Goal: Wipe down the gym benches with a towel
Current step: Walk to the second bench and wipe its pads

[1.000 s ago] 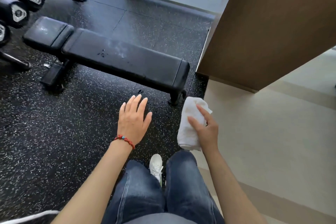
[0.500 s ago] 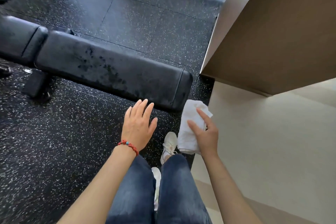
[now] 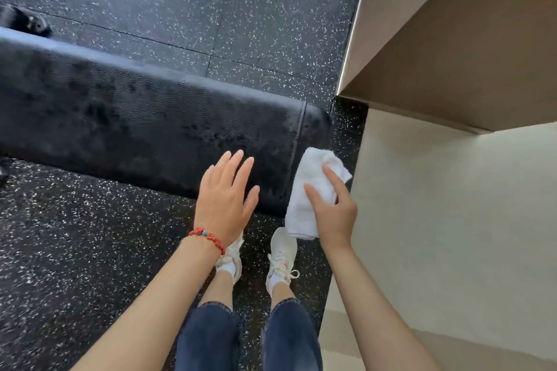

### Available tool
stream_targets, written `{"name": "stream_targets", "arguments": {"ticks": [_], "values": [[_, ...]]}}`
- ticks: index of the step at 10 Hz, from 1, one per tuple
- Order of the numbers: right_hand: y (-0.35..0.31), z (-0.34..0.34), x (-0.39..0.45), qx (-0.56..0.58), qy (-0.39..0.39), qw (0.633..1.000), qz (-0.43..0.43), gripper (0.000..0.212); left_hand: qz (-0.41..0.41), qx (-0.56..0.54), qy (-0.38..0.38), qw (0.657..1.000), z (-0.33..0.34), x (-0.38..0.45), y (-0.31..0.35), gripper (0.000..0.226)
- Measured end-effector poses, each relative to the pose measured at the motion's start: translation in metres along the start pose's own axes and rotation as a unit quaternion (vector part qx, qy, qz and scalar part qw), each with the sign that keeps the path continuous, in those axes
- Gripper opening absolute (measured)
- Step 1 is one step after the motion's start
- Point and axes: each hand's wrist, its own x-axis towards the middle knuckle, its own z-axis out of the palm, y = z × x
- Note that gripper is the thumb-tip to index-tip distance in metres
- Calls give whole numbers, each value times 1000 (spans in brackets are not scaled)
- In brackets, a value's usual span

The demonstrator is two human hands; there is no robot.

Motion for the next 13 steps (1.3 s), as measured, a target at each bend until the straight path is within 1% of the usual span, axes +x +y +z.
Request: {"name": "stream_targets", "arguments": {"ticks": [1, 2, 3, 4, 5, 6, 7, 8, 9, 10, 11, 12, 13], "values": [[28, 24, 22, -26, 19, 999, -6, 45, 20, 28, -8, 999, 37, 18, -21, 50], [48, 43, 31, -168, 60, 979, -102, 44, 17, 66, 7, 998, 68, 29, -38, 51], [52, 54, 40, -311, 131, 919, -206, 46, 12, 90, 30, 995, 91, 31, -49, 51], [34, 58, 77, -344, 142, 904, -212, 49, 13, 90, 57, 994, 102, 31, -53, 51], [9, 63, 123, -352, 115, 913, -174, 48, 15, 87, 76, 993, 108, 31, -55, 51], [7, 67, 138, -347, 122, 912, -183, 46, 18, 94, 87, 992, 111, 32, -58, 51], [26, 63, 99, -390, 184, 862, -266, 39, 15, 88, 87, 992, 111, 31, -58, 52], [64, 50, 43, -480, 142, 777, -383, 30, 15, 88, 84, 992, 110, 32, -56, 51], [83, 43, 27, -517, 100, 768, -365, 20, 15, 88, 84, 992, 110, 31, -57, 51], [65, 49, 48, -466, 117, 815, -324, 33, 14, 87, 88, 992, 112, 31, -58, 52], [33, 60, 82, -396, 133, 863, -283, 38, 13, 90, 97, 991, 114, 31, -58, 52], [16, 70, 107, -371, 115, 897, -209, 45, 12, 91, 101, 991, 114, 31, -58, 52], [21, 67, 100, -348, 114, 910, -193, 46, 8, 83, 97, 992, 111, 30, -56, 52]]}}
